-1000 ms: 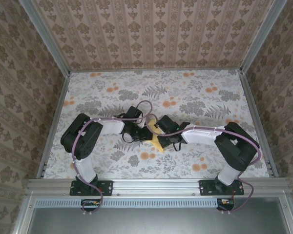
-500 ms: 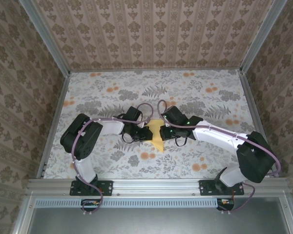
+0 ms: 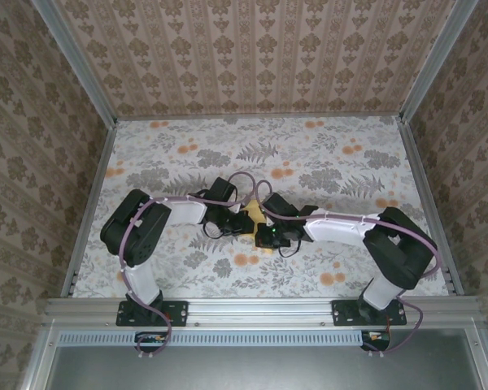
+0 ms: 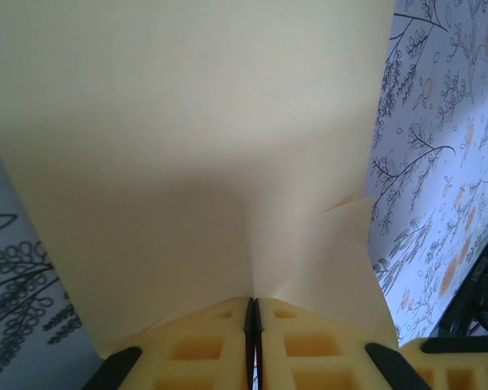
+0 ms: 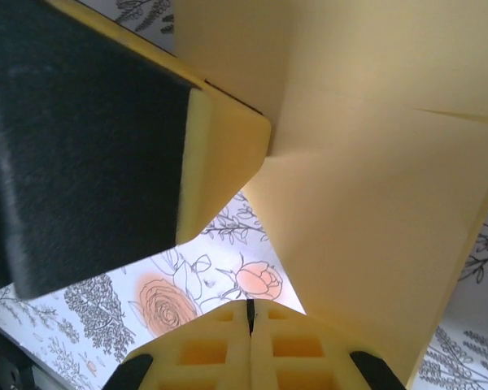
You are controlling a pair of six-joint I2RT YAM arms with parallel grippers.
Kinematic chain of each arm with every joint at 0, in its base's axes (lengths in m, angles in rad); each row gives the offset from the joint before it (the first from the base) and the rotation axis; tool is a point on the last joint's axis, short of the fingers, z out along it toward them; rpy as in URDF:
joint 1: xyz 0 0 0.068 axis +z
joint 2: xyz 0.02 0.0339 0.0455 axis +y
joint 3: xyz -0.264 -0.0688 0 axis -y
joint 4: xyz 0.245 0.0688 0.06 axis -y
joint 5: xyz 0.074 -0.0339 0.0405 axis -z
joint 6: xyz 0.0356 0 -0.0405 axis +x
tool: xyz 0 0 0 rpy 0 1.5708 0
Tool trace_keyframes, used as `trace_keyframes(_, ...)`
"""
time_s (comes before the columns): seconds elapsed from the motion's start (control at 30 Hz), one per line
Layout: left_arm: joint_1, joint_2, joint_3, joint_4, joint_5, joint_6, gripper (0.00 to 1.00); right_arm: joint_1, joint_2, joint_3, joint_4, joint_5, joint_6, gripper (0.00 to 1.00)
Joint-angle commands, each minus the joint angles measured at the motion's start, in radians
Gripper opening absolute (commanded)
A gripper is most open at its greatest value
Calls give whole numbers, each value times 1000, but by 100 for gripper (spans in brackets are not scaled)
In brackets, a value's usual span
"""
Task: Fold a paper plane with a square sheet of paper (fold left side to right side)
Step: Third fold the triangle at the center of the table.
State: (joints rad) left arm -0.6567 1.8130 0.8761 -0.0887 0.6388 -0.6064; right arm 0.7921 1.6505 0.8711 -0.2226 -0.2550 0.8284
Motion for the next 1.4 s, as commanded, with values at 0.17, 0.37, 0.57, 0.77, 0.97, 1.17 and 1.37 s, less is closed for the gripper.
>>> trace_keyframes(0.17, -1, 6, -28, -54, -59, 14, 12, -1, 42, 44, -13, 13, 38, 0)
trace_keyframes(0.37, -1, 6, -29, -56, -61, 17, 12, -3, 46, 42, -39, 42, 49, 0)
trace_keyframes(0.57, 0, 5, -32, -56, -62, 18, 12, -6, 63, 46, -82, 51, 65, 0)
trace_keyframes(0.77, 0, 2, -29, -58, -64, 19, 12, -7, 79, 35, -110, 43, 81, 0)
trace_keyframes(0.97, 1, 0, -31, -60, -68, 19, 12, -7, 66, 15, -119, 39, 89, 0)
trace_keyframes(1.17, 0, 2, -27, -65, -72, 22, 12, -7, 35, -12, -131, 48, 100, 0)
trace_keyframes(1.37, 5, 6, -25, -73, -78, 27, 12, -5, 10, -33, -150, 54, 105, 0)
